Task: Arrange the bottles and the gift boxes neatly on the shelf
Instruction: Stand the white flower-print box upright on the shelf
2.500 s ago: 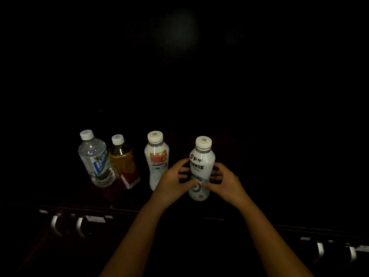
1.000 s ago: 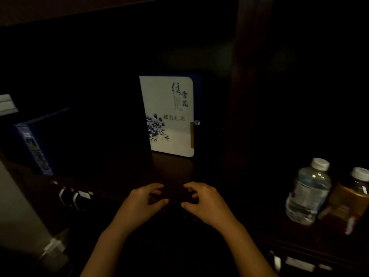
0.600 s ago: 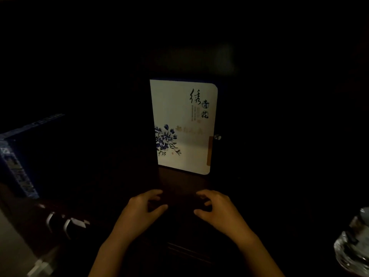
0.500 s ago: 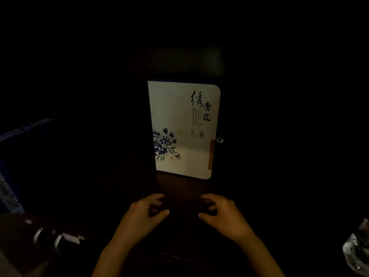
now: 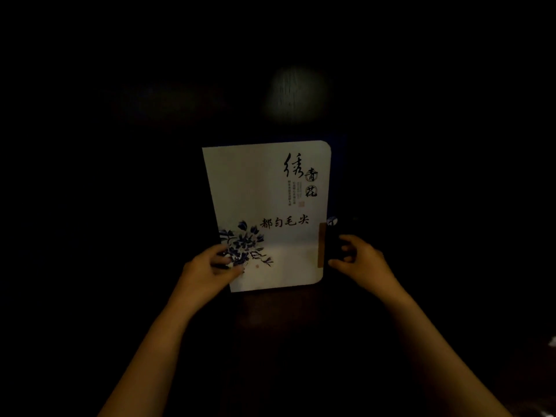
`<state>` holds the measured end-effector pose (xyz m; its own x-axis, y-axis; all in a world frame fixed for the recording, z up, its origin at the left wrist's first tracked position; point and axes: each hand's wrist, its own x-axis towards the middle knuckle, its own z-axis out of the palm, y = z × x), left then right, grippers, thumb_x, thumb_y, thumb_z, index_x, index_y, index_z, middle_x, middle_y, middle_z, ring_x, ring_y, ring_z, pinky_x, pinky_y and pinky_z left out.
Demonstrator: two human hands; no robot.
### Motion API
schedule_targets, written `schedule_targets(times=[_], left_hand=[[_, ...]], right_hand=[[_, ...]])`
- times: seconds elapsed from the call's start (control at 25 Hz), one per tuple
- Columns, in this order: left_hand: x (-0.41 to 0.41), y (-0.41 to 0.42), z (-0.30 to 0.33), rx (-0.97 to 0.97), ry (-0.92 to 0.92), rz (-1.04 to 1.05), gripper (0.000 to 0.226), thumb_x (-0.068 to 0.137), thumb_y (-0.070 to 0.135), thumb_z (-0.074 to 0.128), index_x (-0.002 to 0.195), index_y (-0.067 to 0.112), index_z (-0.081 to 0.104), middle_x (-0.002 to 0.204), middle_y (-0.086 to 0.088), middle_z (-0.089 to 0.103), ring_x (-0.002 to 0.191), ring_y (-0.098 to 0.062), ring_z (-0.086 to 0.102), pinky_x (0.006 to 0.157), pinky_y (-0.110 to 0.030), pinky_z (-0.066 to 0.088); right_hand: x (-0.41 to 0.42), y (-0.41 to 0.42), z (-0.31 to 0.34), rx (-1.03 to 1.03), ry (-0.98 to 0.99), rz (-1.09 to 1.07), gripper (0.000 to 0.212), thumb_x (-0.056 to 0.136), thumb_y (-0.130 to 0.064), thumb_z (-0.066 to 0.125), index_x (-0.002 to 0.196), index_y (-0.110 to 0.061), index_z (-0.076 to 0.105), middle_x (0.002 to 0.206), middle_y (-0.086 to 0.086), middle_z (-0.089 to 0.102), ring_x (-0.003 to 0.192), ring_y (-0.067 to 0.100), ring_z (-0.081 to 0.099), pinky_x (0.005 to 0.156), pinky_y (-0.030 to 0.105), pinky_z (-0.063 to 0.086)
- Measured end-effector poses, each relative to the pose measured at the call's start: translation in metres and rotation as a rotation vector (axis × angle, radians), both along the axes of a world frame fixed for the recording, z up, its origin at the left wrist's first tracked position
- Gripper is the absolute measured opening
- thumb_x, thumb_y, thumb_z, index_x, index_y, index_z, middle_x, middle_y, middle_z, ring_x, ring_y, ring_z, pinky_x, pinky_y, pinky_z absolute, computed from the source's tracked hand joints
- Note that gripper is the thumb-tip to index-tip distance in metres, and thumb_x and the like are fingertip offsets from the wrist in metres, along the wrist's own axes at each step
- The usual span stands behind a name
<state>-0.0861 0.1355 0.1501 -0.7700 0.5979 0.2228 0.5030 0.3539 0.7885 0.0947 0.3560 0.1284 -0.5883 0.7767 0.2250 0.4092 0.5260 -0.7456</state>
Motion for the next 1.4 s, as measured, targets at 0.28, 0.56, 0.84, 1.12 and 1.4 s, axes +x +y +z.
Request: schedule_targets(times=[0.28,0.56,0.84,1.12,1.4], left_hand=[[-0.05,0.043,0.051,0.144,-0.004,0.132,0.06,0.076,0.029,0.072,0.127,0.014,0.045,0.121,-0.014,0.06,0.099,-0.023,0.057,0.078,-0.03,0.044],[-0.068,0.064,0.058,0.282,0.07,0.342,0.068,0.074,0.027,0.073,0.131,0.009,0.041,0.132,-0.018,0.052,0.117,-0.034,0.051,0.091,-0.036,0.042],[-0.066,0.095,0.036,0.354,0.042,0.287,0.071,0.075,0.019,0.073,0.136,0.012,0.039,0.138,-0.015,0.048,0.126,-0.031,0.045,0.1,-0.035,0.036],[-0.057,0.085,0.036,0.346,0.123,0.285,0.067,0.074,0.02,0.074,0.132,0.01,0.043,0.134,-0.015,0.052,0.122,-0.032,0.049,0.104,-0.042,0.041],[-0.031,0.054,0.04,0.385,0.143,0.227,0.059,0.074,0.013,0.074,0.127,0.006,0.049,0.127,-0.016,0.057,0.116,-0.029,0.055,0.096,-0.032,0.043]], right_hand=[[-0.041,0.037,0.041,0.038,0.06,-0.098,0.085,0.071,-0.032,0.075,0.14,-0.019,0.028,0.14,0.012,0.044,0.125,0.029,0.045,0.095,0.035,0.042],[-0.063,0.064,0.043,-0.182,0.302,-0.093,0.084,0.068,-0.027,0.078,0.137,-0.018,0.032,0.137,0.012,0.048,0.122,0.029,0.048,0.098,0.044,0.045],[-0.084,0.071,0.028,-0.291,0.375,-0.072,0.077,0.071,-0.018,0.075,0.136,-0.017,0.035,0.136,0.014,0.049,0.121,0.031,0.048,0.093,0.04,0.043],[-0.077,0.066,0.021,-0.346,0.427,-0.08,0.085,0.068,-0.023,0.078,0.138,-0.012,0.032,0.139,0.016,0.045,0.124,0.031,0.046,0.101,0.046,0.043],[-0.05,0.031,0.028,-0.215,0.432,-0.181,0.082,0.066,-0.021,0.079,0.135,-0.007,0.037,0.134,0.017,0.05,0.119,0.028,0.05,0.084,0.027,0.039]])
